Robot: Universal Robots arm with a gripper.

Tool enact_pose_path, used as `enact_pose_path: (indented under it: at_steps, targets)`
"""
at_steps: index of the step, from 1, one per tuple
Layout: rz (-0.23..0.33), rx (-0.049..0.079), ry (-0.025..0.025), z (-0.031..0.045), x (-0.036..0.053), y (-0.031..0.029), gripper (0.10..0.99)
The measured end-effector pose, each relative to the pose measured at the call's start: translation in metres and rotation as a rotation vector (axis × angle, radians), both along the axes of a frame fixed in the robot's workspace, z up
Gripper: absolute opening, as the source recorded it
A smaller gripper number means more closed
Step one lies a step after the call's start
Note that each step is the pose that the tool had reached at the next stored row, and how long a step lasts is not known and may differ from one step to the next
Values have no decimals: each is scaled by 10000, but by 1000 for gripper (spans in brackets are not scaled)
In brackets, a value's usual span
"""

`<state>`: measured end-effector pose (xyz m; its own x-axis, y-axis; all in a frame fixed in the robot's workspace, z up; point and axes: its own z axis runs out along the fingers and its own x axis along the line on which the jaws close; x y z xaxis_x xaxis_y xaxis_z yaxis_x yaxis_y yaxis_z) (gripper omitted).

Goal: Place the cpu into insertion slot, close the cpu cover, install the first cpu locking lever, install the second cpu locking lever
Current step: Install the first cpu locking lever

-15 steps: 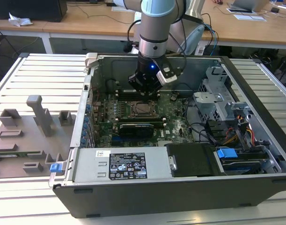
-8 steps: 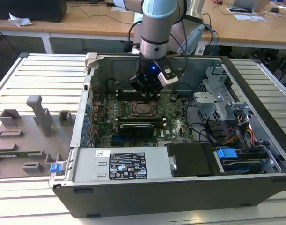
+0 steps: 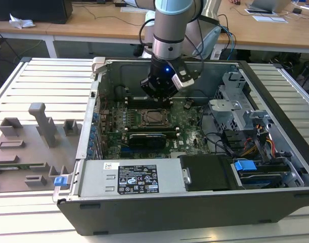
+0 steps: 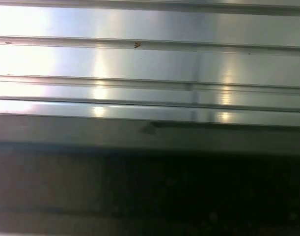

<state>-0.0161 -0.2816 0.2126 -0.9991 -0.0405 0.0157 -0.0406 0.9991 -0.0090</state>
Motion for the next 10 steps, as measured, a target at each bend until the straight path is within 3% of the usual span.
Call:
enact_pose_path:
  at_steps: [4,10]
  targets:
    - [-1,0,0,0,-8,-244,106]
    - [0,1,0,0,-10,-491,106]
